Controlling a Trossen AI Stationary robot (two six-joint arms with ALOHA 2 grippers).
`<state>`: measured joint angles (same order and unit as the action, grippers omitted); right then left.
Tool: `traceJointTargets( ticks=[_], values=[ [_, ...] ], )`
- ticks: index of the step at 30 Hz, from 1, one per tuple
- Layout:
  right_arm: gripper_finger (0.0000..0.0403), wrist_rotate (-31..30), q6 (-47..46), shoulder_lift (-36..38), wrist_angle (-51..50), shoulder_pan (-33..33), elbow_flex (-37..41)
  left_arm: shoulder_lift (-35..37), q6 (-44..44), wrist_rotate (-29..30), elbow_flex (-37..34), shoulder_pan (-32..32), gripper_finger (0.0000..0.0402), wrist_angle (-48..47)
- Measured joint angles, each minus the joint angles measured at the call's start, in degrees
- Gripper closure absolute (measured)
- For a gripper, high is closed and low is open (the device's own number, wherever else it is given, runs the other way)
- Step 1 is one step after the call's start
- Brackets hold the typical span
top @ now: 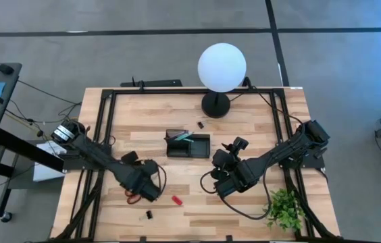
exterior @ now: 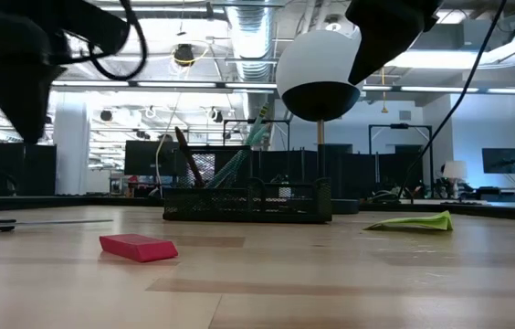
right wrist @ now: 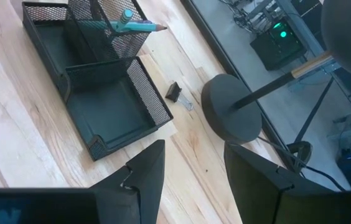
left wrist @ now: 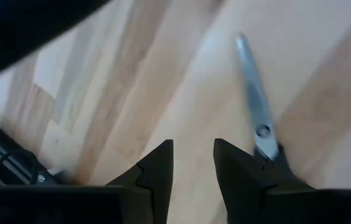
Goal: Pick and place office supplies into organizer
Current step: Put the black scissors into the black desk organizer
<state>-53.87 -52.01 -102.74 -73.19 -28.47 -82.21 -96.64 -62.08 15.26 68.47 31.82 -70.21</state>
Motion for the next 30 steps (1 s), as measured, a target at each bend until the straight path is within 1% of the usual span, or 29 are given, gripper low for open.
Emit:
traceJointTargets(
  ticks=[3,6,9,12,15,16,17,18,20,21,22,23,24,25,26,27,30],
  values=[
    [0.0242,0.00,0.00,0.00,0.23,-0.02,0.00,0.00,-1.04,2.24,0.00,2.60,0.0290,1.16],
    [0.0242,0.00,0.00,0.00,0.99,0.00,0.00,0.00,-1.06,2.61,0.00,4.22,0.0290,1.81],
    [0.0242,0.00,0.11,0.00,4.16,0.00,0.00,-0.01,-1.44,3.71,0.00,5.80,0.0290,2.58],
    [0.0242,0.00,4.68,0.00,12.33,0.00,0.00,-0.02,-2.18,4.66,0.00,6.69,0.0290,2.05],
    [0.0242,0.20,15.95,-0.49,25.28,0.00,-0.01,-0.02,-3.45,6.13,0.00,6.82,0.0290,0.15],
    [0.0242,1.32,20.57,-1.19,30.61,0.01,-0.04,0.00,-4.12,7.32,0.00,6.49,0.0290,-0.74],
    [0.0242,3.64,25.74,-1.76,35.42,0.04,0.00,0.00,-4.50,8.52,0.00,6.05,0.0290,-1.60],
    [0.0242,7.45,30.73,-2.01,39.45,0.07,0.22,0.00,-4.59,9.56,0.00,5.41,0.0290,-2.52],
    [0.0242,20.01,41.04,-3.15,50.95,0.62,-0.09,0.00,-4.47,12.24,0.00,3.92,0.0290,-5.27],
    [0.0242,27.92,45.49,-4.11,57.42,1.07,-0.37,-0.02,-4.49,13.66,0.02,3.09,0.0290,-8.03],
    [0.0242,35.15,49.66,-4.62,60.74,1.26,-0.10,0.00,-4.67,15.01,0.02,2.10,0.0290,-11.80],
    [0.0242,41.45,52.95,-5.15,62.71,1.57,0.33,0.00,-5.43,15.89,0.00,0.93,0.0290,-15.64],
    [0.0242,47.16,55.37,-6.92,68.19,1.99,0.16,0.00,-6.42,16.49,-0.08,-0.21,0.0290,-18.94],
    [0.0242,51.51,57.01,-8.79,74.09,2.56,-0.39,0.14,-7.28,17.23,-0.46,-1.45,0.0290,-19.77],
    [0.0242,52.88,58.10,-9.72,75.93,2.73,-0.23,0.88,-7.12,17.64,-1.05,-2.65,0.0290,-19.22],
    [0.0242,53.13,58.32,-10.46,76.81,2.94,0.22,2.24,-4.75,17.44,-1.73,-3.59,0.0290,-17.95],
    [0.0242,52.97,58.55,-15.95,86.11,4.30,-0.95,6.89,3.77,17.18,-3.91,-6.06,0.0290,-12.07]
  ],
)
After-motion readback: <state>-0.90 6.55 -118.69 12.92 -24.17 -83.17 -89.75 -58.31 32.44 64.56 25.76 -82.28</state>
